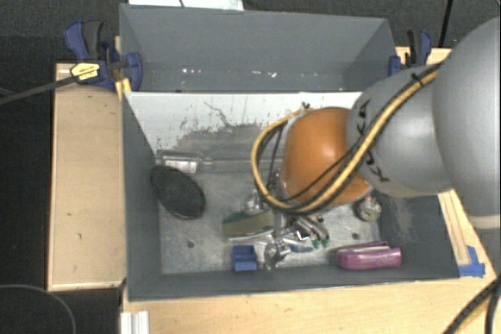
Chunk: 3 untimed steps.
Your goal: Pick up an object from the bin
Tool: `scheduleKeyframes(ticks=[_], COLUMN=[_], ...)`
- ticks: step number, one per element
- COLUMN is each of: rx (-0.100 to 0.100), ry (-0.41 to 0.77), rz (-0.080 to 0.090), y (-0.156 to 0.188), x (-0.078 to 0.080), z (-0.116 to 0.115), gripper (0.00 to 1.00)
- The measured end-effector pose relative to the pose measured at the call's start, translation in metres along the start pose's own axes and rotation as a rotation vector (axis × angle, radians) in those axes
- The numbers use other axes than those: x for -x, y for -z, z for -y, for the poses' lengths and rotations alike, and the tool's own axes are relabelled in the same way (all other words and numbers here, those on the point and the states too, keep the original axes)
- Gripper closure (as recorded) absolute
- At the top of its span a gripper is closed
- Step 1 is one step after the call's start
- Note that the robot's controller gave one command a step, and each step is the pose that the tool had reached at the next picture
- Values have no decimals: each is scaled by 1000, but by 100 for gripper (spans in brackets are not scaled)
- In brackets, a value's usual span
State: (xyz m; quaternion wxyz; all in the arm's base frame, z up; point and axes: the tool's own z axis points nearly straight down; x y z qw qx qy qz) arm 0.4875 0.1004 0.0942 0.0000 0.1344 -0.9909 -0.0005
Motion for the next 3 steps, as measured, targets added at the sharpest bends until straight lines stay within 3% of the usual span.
scheduleKeyframes(ticks=[1,2,3], rx=[-2,-3,-3], ry=[486,483,983], rz=[6,10,7], y=[-18,-17,125], x=[5,6,15], z=[-7,-7,-28], gripper=[0,100,100])
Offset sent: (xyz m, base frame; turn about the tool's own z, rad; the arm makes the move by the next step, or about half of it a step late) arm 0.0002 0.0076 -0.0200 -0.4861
